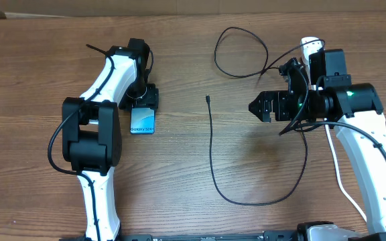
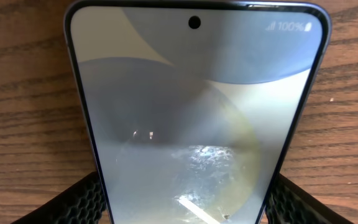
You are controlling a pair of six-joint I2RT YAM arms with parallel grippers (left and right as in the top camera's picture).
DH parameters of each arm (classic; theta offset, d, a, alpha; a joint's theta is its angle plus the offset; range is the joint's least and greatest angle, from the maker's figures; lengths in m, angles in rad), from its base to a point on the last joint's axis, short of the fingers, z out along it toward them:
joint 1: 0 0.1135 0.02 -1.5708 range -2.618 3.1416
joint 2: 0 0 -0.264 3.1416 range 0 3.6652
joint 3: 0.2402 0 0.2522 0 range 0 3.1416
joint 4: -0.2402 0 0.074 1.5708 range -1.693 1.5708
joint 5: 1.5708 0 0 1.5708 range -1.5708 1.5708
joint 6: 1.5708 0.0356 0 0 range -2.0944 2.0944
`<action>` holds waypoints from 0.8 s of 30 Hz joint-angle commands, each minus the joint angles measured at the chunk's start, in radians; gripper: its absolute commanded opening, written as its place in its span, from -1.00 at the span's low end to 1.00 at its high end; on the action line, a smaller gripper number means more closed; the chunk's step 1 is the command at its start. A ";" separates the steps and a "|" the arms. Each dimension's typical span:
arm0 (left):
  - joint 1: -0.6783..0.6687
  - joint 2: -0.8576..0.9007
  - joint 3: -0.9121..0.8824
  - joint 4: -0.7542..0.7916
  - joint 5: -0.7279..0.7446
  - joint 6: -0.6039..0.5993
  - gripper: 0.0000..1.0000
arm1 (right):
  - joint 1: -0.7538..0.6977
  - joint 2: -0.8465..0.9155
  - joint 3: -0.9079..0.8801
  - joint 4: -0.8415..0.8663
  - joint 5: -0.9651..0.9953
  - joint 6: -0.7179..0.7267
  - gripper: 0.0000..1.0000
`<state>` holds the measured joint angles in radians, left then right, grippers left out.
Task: Plug charger to phone and switch on socket
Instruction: 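Lower the left gripper and grasp the phone's bottom edge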
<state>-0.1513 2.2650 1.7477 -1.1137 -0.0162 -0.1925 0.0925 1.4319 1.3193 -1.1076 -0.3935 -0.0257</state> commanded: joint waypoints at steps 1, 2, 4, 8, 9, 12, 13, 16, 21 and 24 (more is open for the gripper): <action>-0.006 0.026 -0.028 -0.001 -0.016 -0.022 0.29 | 0.004 0.001 0.023 0.006 -0.008 0.002 1.00; -0.006 0.026 -0.028 -0.002 -0.016 -0.022 0.29 | 0.004 0.001 0.023 0.006 -0.008 0.002 1.00; -0.006 0.026 -0.023 -0.008 -0.017 -0.022 0.26 | 0.004 0.001 0.023 0.006 -0.008 0.002 1.00; -0.006 0.026 0.008 -0.035 -0.016 -0.022 0.19 | 0.004 0.001 0.023 0.006 -0.008 0.002 1.00; -0.006 0.026 0.020 -0.043 -0.016 -0.022 0.18 | 0.004 0.001 0.023 0.006 -0.008 0.002 1.00; -0.006 0.026 0.066 -0.078 -0.011 -0.026 0.16 | 0.004 0.001 0.023 0.006 -0.008 0.002 1.00; -0.006 0.026 0.081 -0.089 -0.008 -0.026 0.16 | 0.004 0.001 0.023 0.006 -0.008 0.002 1.00; -0.006 0.026 0.148 -0.137 0.029 -0.046 0.17 | 0.004 0.001 0.023 0.006 -0.008 0.002 1.00; -0.005 0.026 0.222 -0.196 0.104 -0.057 0.11 | 0.004 0.001 0.023 0.006 -0.008 0.002 1.00; -0.005 0.026 0.255 -0.235 0.127 -0.082 0.05 | 0.004 0.001 0.023 0.006 -0.008 0.002 1.00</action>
<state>-0.1513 2.2932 1.9545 -1.3258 0.0536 -0.2352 0.0925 1.4319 1.3193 -1.1072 -0.3927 -0.0257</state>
